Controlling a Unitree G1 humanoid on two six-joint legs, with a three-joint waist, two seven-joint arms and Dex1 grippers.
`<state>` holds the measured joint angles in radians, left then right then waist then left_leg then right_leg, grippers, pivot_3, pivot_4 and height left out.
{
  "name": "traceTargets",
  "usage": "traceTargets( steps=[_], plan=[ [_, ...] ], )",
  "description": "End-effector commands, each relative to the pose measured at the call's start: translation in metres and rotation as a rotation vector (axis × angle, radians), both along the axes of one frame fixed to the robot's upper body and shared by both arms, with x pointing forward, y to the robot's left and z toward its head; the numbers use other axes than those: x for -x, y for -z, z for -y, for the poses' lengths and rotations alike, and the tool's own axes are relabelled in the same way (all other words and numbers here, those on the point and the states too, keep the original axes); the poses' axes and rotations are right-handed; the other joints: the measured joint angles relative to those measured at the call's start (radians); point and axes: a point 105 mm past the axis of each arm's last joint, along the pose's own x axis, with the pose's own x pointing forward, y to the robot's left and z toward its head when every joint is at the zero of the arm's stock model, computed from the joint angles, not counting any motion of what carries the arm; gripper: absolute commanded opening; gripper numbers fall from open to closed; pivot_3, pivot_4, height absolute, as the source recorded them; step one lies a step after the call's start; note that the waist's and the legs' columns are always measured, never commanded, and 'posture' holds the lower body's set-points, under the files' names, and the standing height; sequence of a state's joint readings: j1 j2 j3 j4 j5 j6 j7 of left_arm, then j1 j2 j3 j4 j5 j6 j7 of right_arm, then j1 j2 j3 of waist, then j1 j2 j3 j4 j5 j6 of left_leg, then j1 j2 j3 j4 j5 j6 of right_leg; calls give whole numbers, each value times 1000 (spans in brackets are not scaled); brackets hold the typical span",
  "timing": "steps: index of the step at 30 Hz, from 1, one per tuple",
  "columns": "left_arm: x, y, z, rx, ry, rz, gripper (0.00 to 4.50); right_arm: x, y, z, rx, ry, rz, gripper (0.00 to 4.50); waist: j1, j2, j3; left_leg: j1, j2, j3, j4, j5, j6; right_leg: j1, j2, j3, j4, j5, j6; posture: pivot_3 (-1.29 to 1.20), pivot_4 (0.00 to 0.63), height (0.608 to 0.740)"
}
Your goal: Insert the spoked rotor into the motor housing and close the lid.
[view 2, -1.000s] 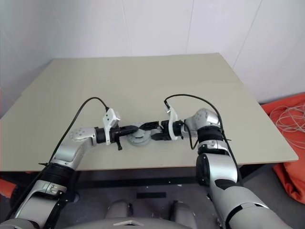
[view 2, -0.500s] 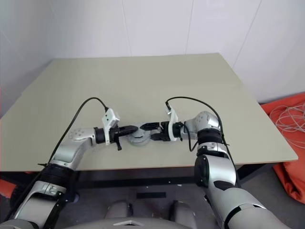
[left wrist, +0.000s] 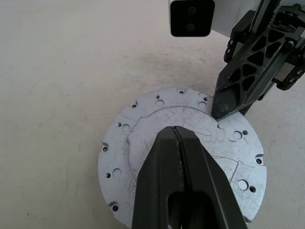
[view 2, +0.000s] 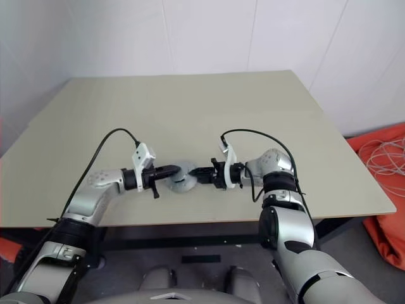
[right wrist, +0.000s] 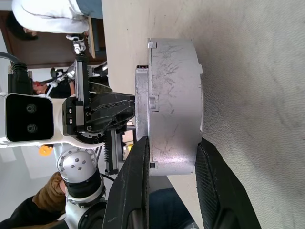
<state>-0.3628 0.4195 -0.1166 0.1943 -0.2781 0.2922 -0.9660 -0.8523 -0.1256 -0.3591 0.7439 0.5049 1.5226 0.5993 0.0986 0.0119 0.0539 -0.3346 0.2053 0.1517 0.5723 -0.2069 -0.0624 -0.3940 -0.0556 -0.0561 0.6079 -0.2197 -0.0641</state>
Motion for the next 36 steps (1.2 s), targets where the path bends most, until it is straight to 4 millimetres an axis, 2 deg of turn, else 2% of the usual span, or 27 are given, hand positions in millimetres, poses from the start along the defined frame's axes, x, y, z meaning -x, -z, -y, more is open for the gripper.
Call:
traceTargets(
  steps=[1,8,15,19,23,27,31,34,36],
  plan=[
    [6,15,1,-36,10,-55,0,-4,-17,-8,-61,-18,45,1088,0,0,0,0,0,0,0,0,0,0,0,0,0,0,0,0,0,740],
    [5,12,2,-17,-1,-44,0,-5,-17,-5,-59,-5,50,1088,0,0,0,0,0,0,0,0,0,0,0,0,0,0,1,0,0,740],
    [12,-6,1,50,-2,-15,0,-10,-16,2,-61,39,57,1088,1,0,0,-1,0,0,0,0,0,-1,0,0,0,0,0,0,0,740],
    [18,-25,-1,119,-5,10,0,-10,-15,4,-55,47,57,1088,1,0,0,-2,0,0,0,0,0,-4,0,0,0,0,0,0,0,740],
    [22,-50,-8,267,-78,23,0,-12,-15,5,-53,57,59,1088,1,0,0,-6,0,0,0,0,0,-7,0,0,1,0,-1,0,0,740],
    [37,-66,-14,441,-125,-33,0,-13,-16,4,-63,66,64,1088,-2,0,0,-8,0,0,1,0,0,-8,0,-1,1,1,-1,0,0,740],
    [60,-62,-21,613,-180,-171,0,-14,-19,3,-67,67,70,1088,-1,0,0,-9,0,0,1,0,0,-8,0,-1,0,0,-1,0,0,740],
    [70,-48,-27,676,-262,-262,590,-15,-20,2,-68,67,75,1088,-1,0,0,-10,0,0,1,0,0,-9,0,-1,0,0,-1,0,0,740],
    [75,-42,-29,715,-300,-311,1209,-16,-22,2,-70,67,78,1088,0,0,0,-9,0,0,2,0,0,-8,1,-1,0,0,0,0,0,740]
  ],
)
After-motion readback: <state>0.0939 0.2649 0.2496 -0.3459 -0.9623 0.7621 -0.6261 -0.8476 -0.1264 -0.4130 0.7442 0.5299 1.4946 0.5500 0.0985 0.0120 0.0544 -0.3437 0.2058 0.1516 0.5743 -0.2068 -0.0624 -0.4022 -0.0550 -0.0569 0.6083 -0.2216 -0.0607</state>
